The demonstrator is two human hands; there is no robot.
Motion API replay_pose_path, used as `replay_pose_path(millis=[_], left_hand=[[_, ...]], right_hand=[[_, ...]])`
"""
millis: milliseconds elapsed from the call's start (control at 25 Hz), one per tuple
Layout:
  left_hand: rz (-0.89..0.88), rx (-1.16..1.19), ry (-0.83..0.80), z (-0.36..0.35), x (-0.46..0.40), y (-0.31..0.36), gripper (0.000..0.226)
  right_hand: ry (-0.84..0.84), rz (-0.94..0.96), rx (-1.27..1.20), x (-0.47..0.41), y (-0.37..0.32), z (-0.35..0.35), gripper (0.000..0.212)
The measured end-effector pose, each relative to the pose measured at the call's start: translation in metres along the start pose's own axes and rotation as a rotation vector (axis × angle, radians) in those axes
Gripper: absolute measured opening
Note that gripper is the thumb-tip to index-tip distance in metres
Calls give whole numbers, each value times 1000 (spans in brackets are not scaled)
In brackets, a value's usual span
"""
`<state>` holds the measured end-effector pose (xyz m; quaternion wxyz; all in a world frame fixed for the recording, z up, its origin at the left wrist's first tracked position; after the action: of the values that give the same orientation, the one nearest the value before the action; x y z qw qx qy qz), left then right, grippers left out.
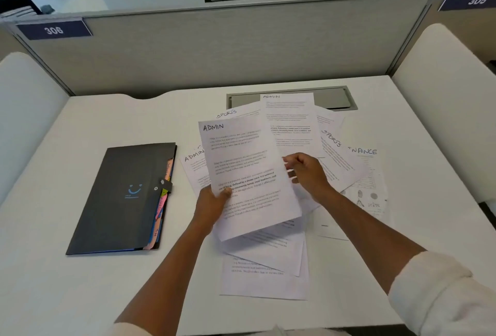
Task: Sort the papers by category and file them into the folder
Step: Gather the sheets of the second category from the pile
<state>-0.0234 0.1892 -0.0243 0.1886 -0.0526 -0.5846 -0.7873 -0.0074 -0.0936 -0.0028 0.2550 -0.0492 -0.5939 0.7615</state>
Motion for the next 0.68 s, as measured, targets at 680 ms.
replay_pose_path(millis=[680], left_hand=[[223, 28, 60, -8, -54, -36, 21]], right_hand=[[314, -108, 887, -155, 33, 30, 86]])
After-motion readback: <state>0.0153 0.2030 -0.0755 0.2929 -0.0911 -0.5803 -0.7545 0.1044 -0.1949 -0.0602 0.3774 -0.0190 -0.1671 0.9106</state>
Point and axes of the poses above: each hand's wrist, its own x-axis away from the middle knuckle, its own z-axis out of the back of the hand, y = z × x, the point moved 8 cm from there along -x, towards the middle knuckle, and after that the axes turned 13 degrees about y, right-handed, at the moved point
